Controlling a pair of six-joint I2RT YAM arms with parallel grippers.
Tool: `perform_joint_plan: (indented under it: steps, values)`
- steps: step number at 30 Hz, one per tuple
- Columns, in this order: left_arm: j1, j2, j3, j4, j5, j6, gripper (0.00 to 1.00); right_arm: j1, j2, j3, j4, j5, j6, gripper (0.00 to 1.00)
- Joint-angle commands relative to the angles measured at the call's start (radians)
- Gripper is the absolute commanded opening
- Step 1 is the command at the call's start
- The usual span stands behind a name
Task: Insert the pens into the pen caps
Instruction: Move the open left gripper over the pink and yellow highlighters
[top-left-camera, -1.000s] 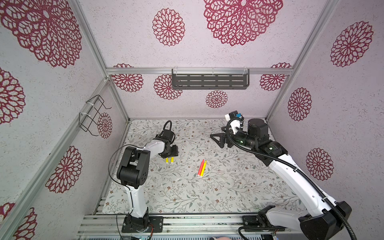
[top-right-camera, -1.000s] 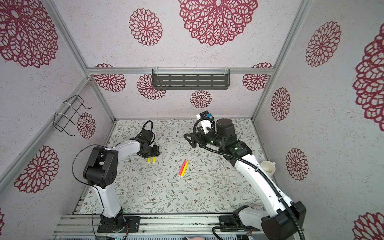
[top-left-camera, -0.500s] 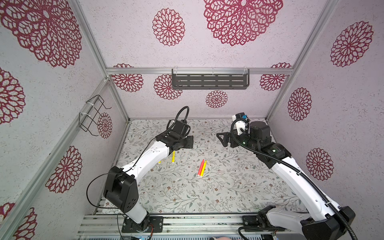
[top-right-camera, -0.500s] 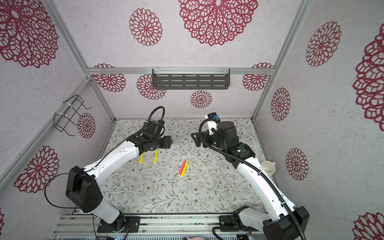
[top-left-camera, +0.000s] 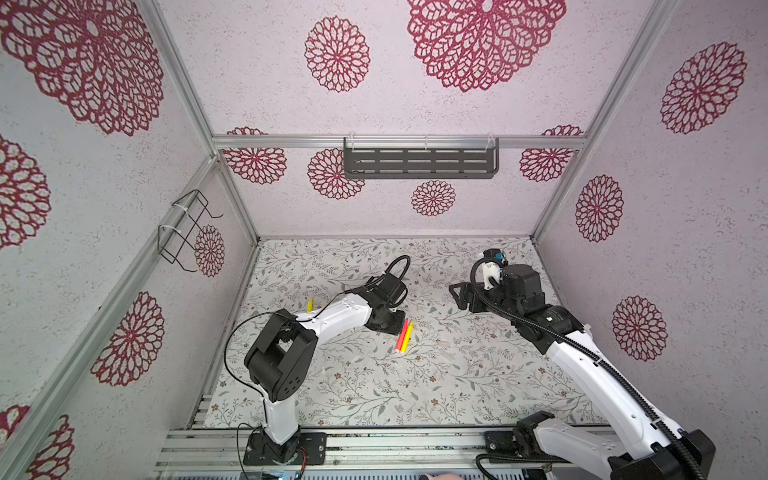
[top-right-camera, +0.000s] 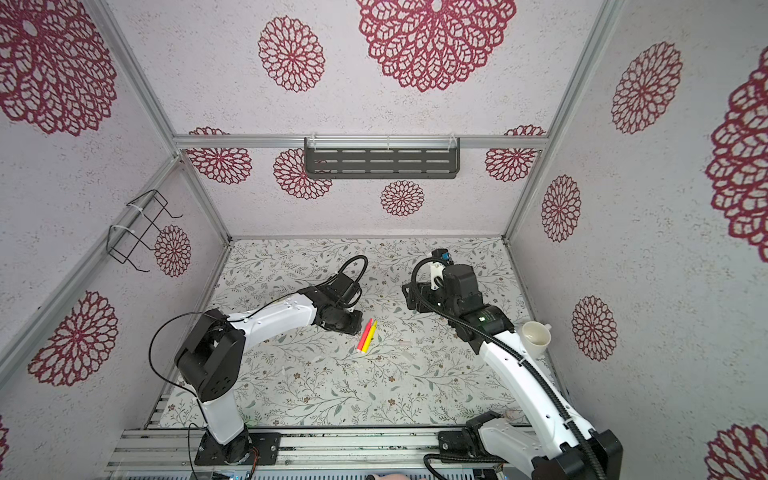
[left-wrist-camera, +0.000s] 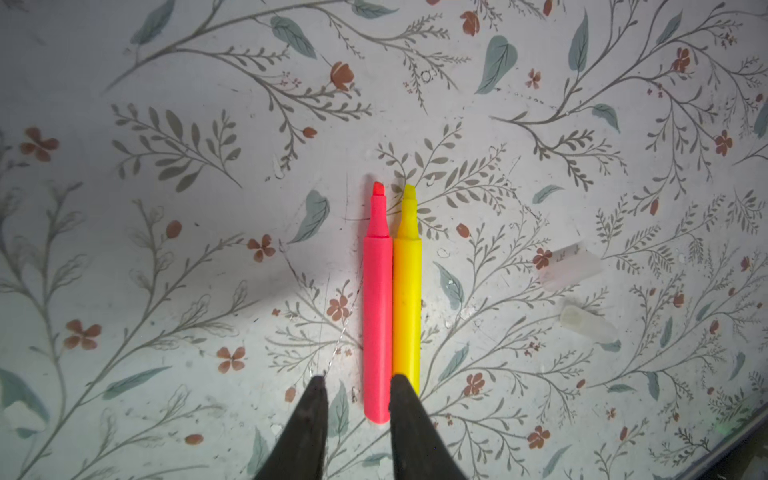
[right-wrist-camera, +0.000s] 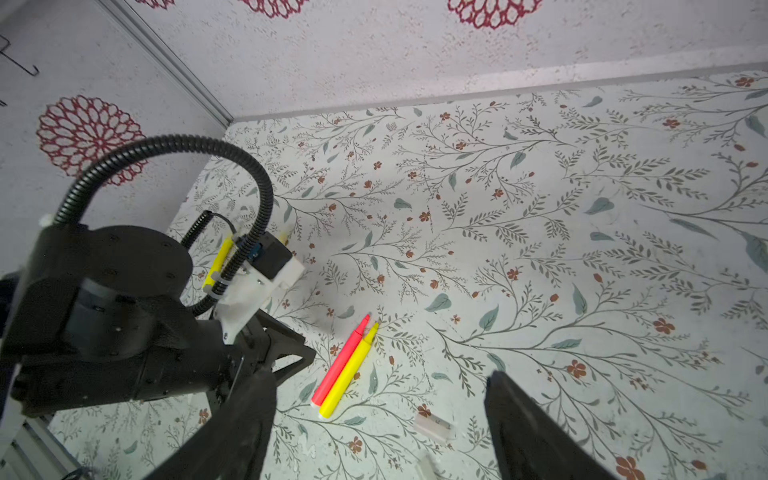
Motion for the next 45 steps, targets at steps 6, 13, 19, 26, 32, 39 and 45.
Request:
perform_joint_plan:
  steps: [6,13,19,26,32,39,45]
  values:
    - [-0.034,0.067,0.066,-0.013,-0.008,-0.002,0.28,-0.007,-0.010,-0.001,0.051,-0.029,0.010,0.79]
    - [-0.048,0.104,0.095,-0.026,-0.038,-0.007,0.28,-0.011,-0.014,-0.005,0.057,-0.034,0.004,0.80]
    - [-0.058,0.150,0.117,-0.040,-0.056,-0.008,0.27,-0.013,-0.019,-0.006,0.061,-0.039,0.001,0.80]
    - [-0.064,0.176,0.135,-0.054,-0.066,-0.003,0.26,-0.015,-0.023,-0.003,0.065,-0.040,-0.003,0.81]
    - [-0.066,0.196,0.138,-0.061,-0.079,-0.003,0.23,-0.016,-0.031,0.001,0.070,-0.048,-0.007,0.80]
    - [-0.082,0.239,0.168,-0.102,-0.105,0.007,0.22,-0.018,-0.045,0.004,0.065,-0.047,-0.012,0.81]
    - [-0.090,0.264,0.195,-0.153,-0.144,0.007,0.28,-0.020,-0.049,0.006,0.050,-0.032,-0.012,0.82]
